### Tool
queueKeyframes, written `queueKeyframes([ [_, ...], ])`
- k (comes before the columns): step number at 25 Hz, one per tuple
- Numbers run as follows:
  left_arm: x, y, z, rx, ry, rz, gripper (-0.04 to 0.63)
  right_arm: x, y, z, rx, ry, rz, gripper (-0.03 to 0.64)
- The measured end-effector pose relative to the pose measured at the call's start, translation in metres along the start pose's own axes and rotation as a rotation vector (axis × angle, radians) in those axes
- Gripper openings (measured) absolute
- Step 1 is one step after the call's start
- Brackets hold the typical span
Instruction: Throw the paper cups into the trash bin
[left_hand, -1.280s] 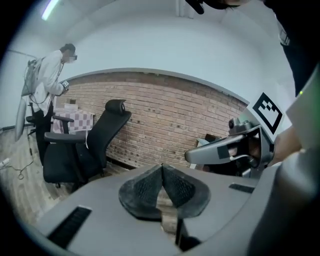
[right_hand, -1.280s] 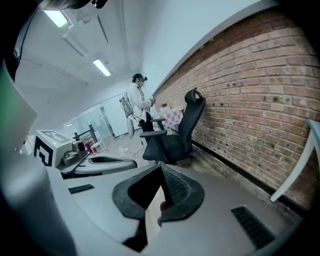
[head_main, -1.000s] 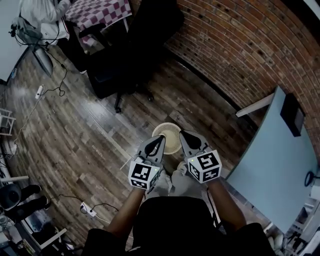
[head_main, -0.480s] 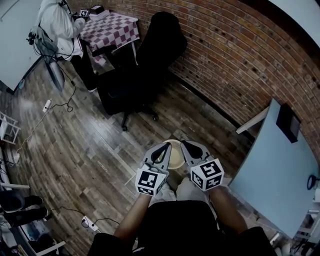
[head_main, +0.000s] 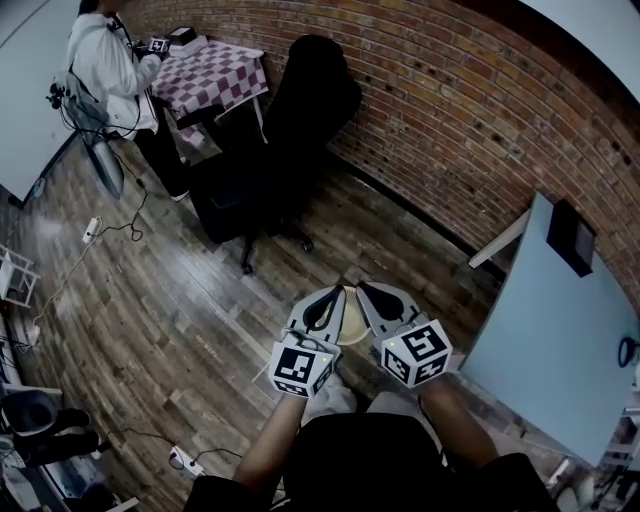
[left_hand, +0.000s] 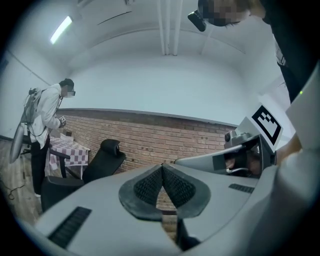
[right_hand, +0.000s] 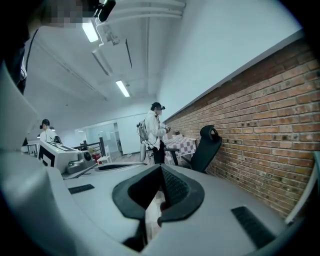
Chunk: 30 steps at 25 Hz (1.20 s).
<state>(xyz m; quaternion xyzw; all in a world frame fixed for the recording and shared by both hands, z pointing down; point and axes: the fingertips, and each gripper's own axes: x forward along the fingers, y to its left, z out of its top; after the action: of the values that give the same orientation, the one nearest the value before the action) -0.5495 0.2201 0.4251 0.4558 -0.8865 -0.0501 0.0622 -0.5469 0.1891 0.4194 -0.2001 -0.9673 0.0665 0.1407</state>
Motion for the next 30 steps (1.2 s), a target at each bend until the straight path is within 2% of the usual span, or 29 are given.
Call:
queueKeyframes([
  [5, 0.002, -0.007, 0.012, 0.047, -0.025, 0.013, 0.009, -0.009, -0.008, 0.003, -0.001, -0.013, -0.003, 0.003],
  [12, 0.001, -0.029, 0.014, 0.034, -0.027, 0.027, 0.009, -0.035, -0.016, 0.0, 0.005, -0.013, 0.001, 0.003],
  [30, -0.035, -0.143, 0.027, 0.094, -0.035, 0.074, 0.009, -0.152, -0.004, 0.004, -0.011, -0.086, 0.034, 0.003],
])
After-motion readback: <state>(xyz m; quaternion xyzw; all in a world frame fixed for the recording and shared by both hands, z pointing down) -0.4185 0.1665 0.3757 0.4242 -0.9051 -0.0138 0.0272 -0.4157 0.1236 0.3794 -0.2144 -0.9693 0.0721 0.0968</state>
